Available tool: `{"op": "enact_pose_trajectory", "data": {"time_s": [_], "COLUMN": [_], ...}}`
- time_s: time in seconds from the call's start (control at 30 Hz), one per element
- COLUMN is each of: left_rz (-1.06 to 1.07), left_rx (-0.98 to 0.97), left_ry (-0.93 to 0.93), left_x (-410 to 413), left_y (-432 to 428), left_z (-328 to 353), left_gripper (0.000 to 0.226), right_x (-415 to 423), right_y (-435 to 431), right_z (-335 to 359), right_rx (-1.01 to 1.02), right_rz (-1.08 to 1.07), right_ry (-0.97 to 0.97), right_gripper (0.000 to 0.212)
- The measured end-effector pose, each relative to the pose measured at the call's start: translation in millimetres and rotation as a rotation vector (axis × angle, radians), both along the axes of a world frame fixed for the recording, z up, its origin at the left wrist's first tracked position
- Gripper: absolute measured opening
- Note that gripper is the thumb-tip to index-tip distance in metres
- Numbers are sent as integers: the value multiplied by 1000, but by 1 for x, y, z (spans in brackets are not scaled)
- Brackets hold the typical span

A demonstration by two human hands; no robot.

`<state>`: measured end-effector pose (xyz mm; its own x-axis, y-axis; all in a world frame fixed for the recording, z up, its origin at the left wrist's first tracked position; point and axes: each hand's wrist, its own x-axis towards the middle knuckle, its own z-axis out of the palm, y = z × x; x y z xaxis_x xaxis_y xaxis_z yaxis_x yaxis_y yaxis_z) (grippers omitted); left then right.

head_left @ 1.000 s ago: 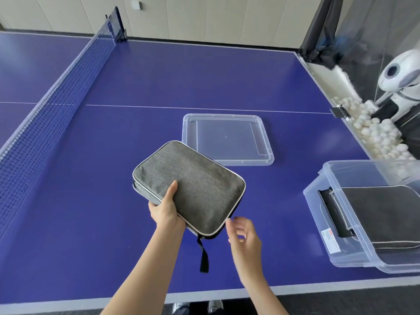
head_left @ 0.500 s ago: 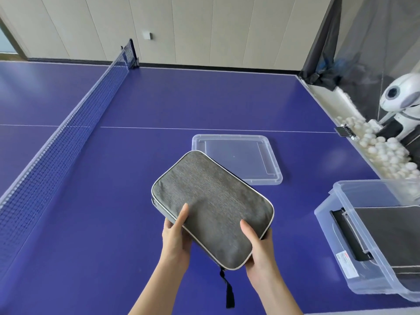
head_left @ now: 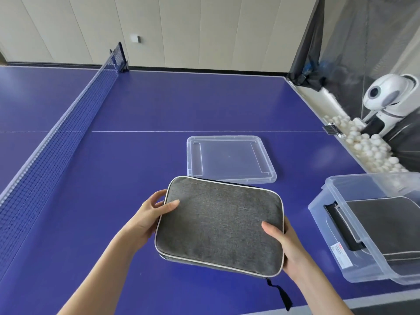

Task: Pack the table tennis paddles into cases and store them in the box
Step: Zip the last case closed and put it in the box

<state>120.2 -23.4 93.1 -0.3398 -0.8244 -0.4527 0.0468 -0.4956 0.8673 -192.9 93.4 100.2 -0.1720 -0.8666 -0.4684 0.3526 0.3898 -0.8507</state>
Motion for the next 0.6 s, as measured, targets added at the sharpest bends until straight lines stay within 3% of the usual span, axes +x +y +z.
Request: {"op": "enact_pose_trajectory", "data": {"time_s": [0.37,0.6], "left_rz": [46,70], "left_rx": [-37,-94], "left_ry": [58,91], "left_x": [-16,-32], "left_y": [-4,-7], "left_z": [-5,7], "left_gripper": [80,66], "right_x": [-8,-22], "right_y": [-27,-31], "right_z": [31,43], "right_rx": [-10,-66], "right_rz": [-68,-108], "right_ry": [245,333], "right_gripper": [64,53]}}
